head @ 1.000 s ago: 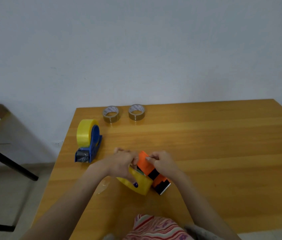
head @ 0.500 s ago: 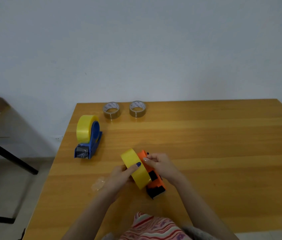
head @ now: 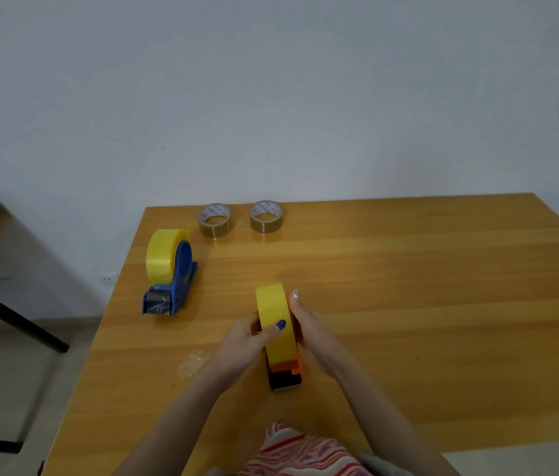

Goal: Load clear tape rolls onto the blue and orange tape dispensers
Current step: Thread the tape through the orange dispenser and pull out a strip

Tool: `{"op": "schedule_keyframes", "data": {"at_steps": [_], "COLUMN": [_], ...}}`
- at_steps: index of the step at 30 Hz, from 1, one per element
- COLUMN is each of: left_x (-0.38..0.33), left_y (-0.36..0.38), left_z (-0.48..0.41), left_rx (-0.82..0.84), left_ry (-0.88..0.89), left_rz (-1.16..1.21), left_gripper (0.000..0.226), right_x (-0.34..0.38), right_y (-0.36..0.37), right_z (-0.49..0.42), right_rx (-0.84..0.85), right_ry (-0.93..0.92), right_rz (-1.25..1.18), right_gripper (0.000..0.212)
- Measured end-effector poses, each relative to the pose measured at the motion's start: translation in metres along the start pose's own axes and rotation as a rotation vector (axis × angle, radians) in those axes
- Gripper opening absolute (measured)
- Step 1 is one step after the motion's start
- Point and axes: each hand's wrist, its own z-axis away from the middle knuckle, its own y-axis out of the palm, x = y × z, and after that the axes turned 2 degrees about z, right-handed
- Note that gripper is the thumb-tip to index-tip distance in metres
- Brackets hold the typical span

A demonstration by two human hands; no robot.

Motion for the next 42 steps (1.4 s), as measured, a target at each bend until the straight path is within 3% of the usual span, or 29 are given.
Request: {"op": "schedule_keyframes", "data": {"at_steps": [4,5,7,9,12,14,17,21,25,29,34,42], "left_x": [0.010,0.012,0.017,0.022,0.026,0.028,0.033,0.038,0.041,0.036,0.033,0.035], "left_y": [0.005,0.006,0.007,0.007,0.005,0.007,0.014,0.020,0.026,0.032,0.040,0.045], "left_z": [-0.002,-0.003,-0.004,-0.006,-0.008,-0.008,-0.008,-0.010,-0.007,0.000,0.002,-0.005], "left_rx": [-0.056,-0.088,-0.158,-0.208,-0.237,-0.252,-0.293,-0.332,-0.380,-0.336,-0.413,-0.412], "left_ry": [0.004,0.002,-0.021,-0.046,-0.054,-0.024,-0.009,-0.032,-0.014,-0.002,-0.055,-0.066], "left_rz": [0.010,0.017,0.041,0.066,0.045,0.037,0.058,0.075,0.109,0.306,0.559,0.665], "left_gripper": [0.014,0.014,0.019,0.023,0.023,0.011,0.013,0.038,0.036,0.029,0.027,0.030], "right_x": [-0.002,-0.002,0.007,0.021,0.034,0.036,0.038,0.043,0.045,0.048,0.052,0.048], "right_y": [-0.002,-0.005,-0.012,-0.016,-0.008,0.004,0.020,0.030,0.033,0.034,0.027,0.032], "right_z": [-0.004,-0.005,-0.002,0.005,0.010,0.008,0.001,-0.010,-0.011,-0.012,-0.008,-0.007], "right_rx": [-0.235,-0.301,-0.373,-0.356,-0.268,-0.218,-0.307,-0.400,-0.365,-0.322,-0.336,-0.259], "right_ry": [-0.100,-0.143,-0.210,-0.268,-0.185,-0.070,-0.058,-0.036,0.021,0.011,0.002,0.009], "right_rz": [0.196,0.235,0.238,0.285,0.395,0.452,0.479,0.684,0.814,0.788,0.711,1.087], "right_gripper": [0.091,0.082,0.041,0.023,0.038,0.051,0.061,0.059,0.042,0.046,0.064,0.051]}}
